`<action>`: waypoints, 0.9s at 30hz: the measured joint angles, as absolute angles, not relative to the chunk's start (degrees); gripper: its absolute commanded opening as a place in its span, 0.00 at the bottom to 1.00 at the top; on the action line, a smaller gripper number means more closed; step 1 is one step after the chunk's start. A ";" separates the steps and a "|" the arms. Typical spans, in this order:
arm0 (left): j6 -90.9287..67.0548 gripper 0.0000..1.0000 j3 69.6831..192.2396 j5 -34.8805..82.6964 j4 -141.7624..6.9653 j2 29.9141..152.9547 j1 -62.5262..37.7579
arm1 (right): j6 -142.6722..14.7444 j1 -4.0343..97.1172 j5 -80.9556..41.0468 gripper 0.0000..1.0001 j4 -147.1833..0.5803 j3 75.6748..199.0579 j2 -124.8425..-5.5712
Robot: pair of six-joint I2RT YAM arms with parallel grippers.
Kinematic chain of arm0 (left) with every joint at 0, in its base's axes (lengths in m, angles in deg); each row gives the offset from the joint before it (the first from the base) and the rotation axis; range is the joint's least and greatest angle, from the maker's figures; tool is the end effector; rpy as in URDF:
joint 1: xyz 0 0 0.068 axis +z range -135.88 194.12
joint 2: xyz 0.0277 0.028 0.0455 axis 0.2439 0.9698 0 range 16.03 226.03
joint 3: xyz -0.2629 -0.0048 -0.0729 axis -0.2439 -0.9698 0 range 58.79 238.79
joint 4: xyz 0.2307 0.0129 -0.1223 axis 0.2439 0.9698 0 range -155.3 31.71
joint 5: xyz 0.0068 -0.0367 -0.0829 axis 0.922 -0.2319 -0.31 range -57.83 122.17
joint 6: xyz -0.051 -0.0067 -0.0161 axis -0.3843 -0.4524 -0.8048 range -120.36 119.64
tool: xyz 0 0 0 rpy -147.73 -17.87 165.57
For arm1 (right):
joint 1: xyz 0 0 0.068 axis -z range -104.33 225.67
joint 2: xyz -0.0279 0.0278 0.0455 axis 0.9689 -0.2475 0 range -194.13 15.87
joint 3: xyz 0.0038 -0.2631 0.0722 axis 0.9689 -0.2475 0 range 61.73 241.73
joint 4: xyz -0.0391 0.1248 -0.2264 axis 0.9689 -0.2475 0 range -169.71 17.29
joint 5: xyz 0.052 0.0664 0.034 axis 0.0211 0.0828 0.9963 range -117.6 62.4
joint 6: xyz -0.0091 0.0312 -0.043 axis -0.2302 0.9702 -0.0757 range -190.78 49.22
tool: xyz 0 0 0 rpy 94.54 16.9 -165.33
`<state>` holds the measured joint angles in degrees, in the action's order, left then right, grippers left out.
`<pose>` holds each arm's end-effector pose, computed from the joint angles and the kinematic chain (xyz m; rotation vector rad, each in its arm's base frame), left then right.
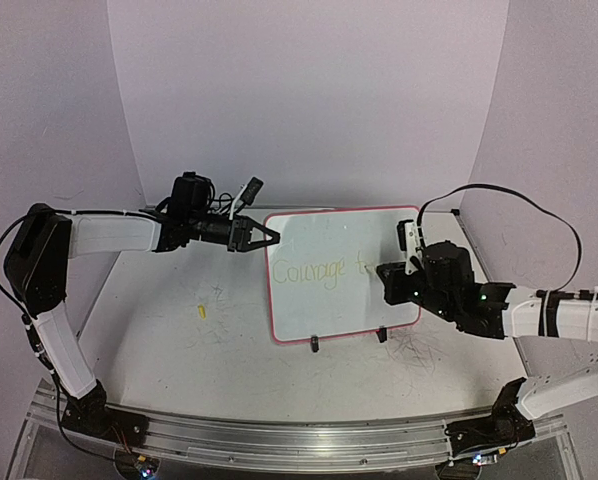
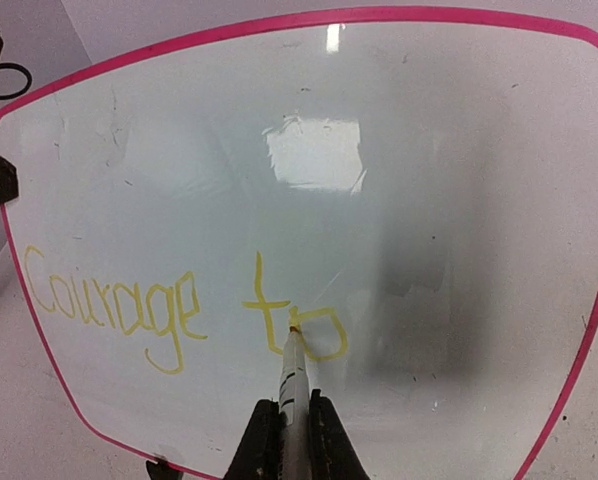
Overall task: Write a sentence on the whiteboard
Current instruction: Write a sentence at the center of the board.
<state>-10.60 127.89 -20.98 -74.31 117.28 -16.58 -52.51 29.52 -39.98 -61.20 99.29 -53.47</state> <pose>0.3282 -0.2280 0.2554 0.9805 1.8058 -1.3650 0.1918 0.1886 0.2449 -0.3266 1.9272 0.5446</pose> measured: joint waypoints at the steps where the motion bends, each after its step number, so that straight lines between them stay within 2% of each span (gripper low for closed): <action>1: -10.52 0.00 127.87 -21.00 -74.33 117.24 -16.60 | -52.61 29.50 -39.98 0.00 -61.02 98.45 -52.39; 7: -9.91 0.00 127.65 -20.99 -74.33 117.07 -16.66 | -53.72 29.62 -43.08 0.00 -61.73 94.16 -39.91; 27: -9.35 0.00 127.64 -20.56 -74.31 116.91 -16.98 | -54.89 29.74 -44.51 0.00 -65.36 95.88 -45.89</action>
<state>-9.35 127.64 -20.56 -74.31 116.91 -16.98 -54.89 29.74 -44.51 -65.36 95.88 -45.89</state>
